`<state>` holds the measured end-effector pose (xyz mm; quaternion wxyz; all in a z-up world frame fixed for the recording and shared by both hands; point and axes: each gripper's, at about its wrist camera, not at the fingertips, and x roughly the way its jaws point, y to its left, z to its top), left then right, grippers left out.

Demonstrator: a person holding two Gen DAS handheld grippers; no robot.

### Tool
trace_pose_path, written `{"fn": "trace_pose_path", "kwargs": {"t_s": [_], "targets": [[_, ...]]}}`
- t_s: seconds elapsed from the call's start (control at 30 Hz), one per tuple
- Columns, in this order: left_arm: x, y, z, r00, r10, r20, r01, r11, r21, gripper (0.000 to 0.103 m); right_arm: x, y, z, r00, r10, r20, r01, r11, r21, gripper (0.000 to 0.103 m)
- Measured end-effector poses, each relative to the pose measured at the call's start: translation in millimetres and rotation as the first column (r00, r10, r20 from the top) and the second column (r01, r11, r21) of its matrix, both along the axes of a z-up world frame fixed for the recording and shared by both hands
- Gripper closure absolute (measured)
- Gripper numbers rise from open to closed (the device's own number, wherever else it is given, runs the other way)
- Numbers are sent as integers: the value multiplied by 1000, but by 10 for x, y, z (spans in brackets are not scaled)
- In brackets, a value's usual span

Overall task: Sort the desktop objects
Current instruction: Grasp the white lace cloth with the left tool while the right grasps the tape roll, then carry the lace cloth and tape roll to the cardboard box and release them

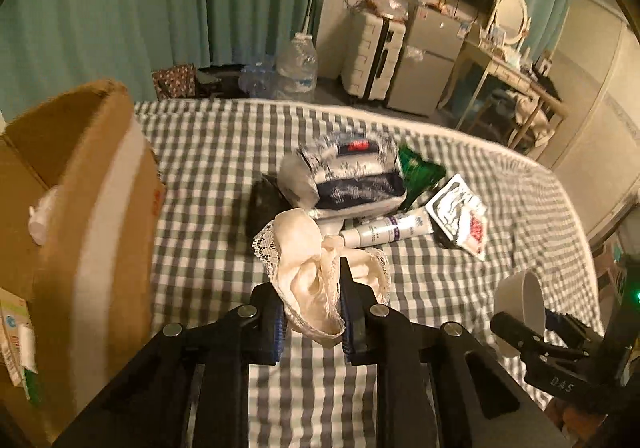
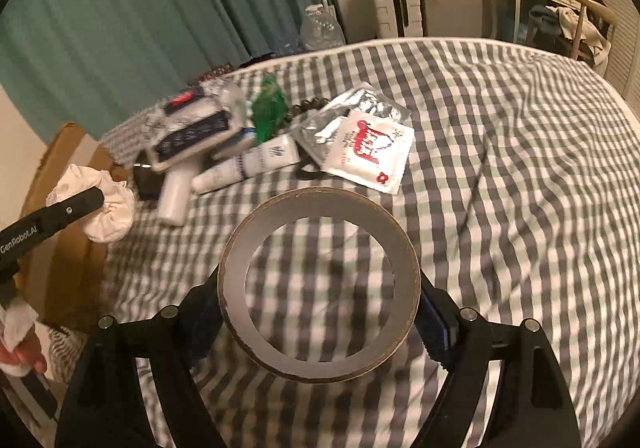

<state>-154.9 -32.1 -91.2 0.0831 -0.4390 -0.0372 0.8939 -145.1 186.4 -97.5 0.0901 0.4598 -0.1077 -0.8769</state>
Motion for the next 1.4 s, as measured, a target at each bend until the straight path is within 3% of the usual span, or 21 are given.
{"fn": "trace_pose_path", "kwargs": {"t_s": [0.3, 0.53, 0.67, 0.8, 0.93, 1.1, 1.17, 1.3, 1.4], "targets": [[415, -352, 591, 997, 43, -57, -37, 994, 101, 82, 516, -548, 762, 987, 58, -150, -60, 998, -8, 21], [727, -766, 1154, 989, 26, -143, -4, 989, 147, 82, 885, -1244, 1539, 939, 173, -297, -184, 983, -9, 21], [850, -1143, 1404, 985, 56, -165, -45, 997, 66, 82, 973, -1681, 1836, 911, 241, -335, -264, 964, -23, 21], [953, -1582, 1511, 981, 86, -174, -82, 996, 33, 82, 959, -2099, 1916, 897, 293, -330, -325, 945, -45, 21], [963, -1939, 1438, 978, 123, -171, -124, 992, 4, 82, 887, -2531, 1920, 887, 345, -307, -379, 924, -57, 21], [899, -2302, 1172, 972, 167, -164, -162, 986, 39, 82, 719, -2908, 1873, 879, 378, -291, -426, 897, -122, 21], [874, -2390, 1061, 975, 159, -156, -152, 987, 51, 82, 620, -3068, 1818, 876, 393, -280, -433, 896, -99, 21], [703, -2547, 861, 975, 169, -148, -172, 985, -10, 82, 356, -3392, 1604, 881, 412, -233, -437, 897, -67, 21], [496, -2707, 707, 980, 164, -111, -163, 986, 24, 82, 103, -3572, 1400, 893, 409, -190, -428, 901, -71, 21]]}}
